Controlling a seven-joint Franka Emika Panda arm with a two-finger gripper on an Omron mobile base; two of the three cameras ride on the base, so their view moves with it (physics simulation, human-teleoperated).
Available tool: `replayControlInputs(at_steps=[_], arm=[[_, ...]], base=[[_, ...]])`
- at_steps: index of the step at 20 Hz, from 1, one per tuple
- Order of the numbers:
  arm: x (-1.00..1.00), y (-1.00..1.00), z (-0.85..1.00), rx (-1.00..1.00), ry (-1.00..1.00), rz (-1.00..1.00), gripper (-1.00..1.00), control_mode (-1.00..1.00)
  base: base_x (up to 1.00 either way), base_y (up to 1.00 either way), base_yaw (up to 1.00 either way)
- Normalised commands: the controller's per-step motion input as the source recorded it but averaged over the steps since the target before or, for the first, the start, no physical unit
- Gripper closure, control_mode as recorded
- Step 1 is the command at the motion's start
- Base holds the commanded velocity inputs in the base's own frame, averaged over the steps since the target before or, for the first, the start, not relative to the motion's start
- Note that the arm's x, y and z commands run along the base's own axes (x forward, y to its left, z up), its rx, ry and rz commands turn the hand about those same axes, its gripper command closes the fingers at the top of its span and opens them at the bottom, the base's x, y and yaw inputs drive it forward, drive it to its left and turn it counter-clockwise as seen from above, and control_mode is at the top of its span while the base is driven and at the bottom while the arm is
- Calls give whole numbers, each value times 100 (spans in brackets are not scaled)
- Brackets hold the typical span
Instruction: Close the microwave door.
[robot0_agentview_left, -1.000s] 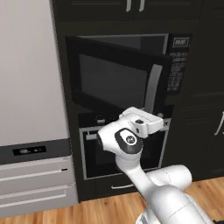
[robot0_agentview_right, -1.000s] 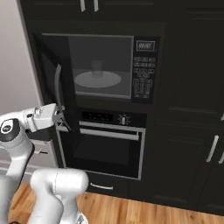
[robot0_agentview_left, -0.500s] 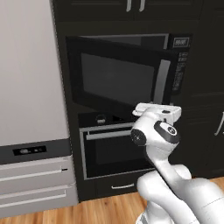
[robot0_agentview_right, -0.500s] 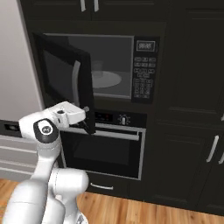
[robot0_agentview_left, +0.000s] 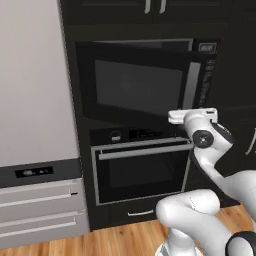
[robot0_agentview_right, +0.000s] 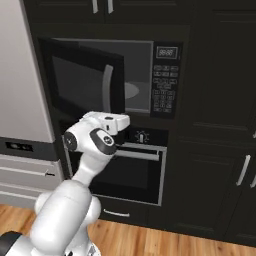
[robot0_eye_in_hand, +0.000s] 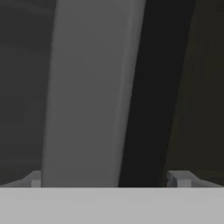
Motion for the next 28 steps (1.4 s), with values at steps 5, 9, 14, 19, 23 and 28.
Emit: replayControlInputs(at_steps=[5,9,14,19,23,28], arm=[[64,-22,15,7,18,16,-100,-100],[57,0,6,0,18,0,-100,-100],[63,0,22,0,18,0,-100,-100],[54,0,61,2,30,0,-100,-100],[44,0,60,5,27,0,-100,-100],[35,0,61,7,22,0,-100,-100]], base=[[0,0,0],[0,0,0],[0,0,0],[0,0,0],[0,0,0],[0,0,0]])
